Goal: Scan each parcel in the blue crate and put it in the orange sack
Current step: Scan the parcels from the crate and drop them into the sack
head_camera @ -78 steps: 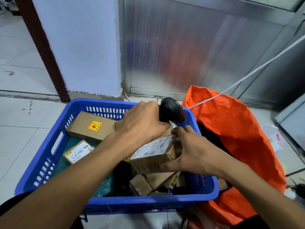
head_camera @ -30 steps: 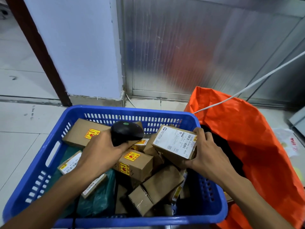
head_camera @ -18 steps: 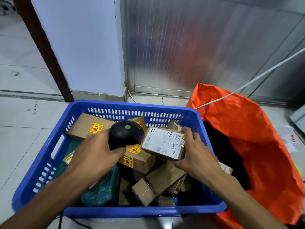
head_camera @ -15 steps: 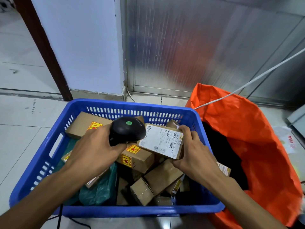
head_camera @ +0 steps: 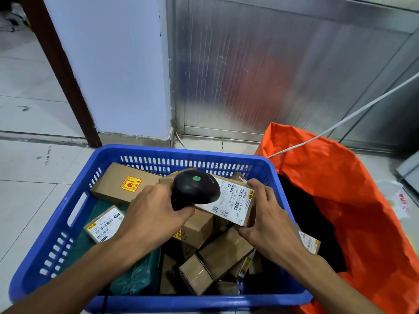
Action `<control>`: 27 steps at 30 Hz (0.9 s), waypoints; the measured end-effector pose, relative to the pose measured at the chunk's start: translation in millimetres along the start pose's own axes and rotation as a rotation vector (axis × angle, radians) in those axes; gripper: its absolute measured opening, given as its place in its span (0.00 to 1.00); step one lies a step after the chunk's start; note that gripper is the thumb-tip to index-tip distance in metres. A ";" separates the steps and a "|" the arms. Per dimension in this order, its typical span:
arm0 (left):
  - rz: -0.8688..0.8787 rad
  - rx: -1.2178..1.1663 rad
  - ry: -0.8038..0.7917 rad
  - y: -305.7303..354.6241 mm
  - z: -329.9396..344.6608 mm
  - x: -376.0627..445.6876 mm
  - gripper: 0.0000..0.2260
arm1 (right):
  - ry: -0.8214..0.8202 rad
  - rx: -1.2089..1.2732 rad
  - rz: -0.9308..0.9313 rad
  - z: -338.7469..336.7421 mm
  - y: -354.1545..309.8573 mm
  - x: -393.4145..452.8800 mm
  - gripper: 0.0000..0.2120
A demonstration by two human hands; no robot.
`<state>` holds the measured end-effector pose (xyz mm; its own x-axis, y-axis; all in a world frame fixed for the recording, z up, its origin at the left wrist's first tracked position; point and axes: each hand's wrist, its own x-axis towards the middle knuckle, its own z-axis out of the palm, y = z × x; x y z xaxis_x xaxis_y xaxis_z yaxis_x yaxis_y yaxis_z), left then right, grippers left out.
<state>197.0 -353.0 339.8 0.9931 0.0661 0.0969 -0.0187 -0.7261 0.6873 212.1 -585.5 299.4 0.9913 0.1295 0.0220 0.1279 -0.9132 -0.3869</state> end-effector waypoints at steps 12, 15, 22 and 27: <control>-0.008 -0.065 -0.031 2.8 11.2 -1.6 0.14 | 0.175 0.066 0.144 -0.8 14.4 6.2 0.44; -0.029 -0.169 -0.044 1.9 18.0 -0.7 0.10 | 0.227 0.052 0.190 -3.3 16.0 10.4 0.43; -0.064 -0.247 -0.080 -4.9 27.0 2.8 0.05 | 0.247 0.003 0.175 -2.5 13.0 13.8 0.42; -0.059 -0.247 -0.080 -5.0 28.8 3.2 0.04 | 0.225 -0.012 0.171 2.2 12.4 17.0 0.43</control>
<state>203.6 -368.8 316.0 0.9991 0.0419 0.0003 0.0221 -0.5332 0.8457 230.5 -593.8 292.9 0.9802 -0.1146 0.1616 -0.0430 -0.9193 -0.3913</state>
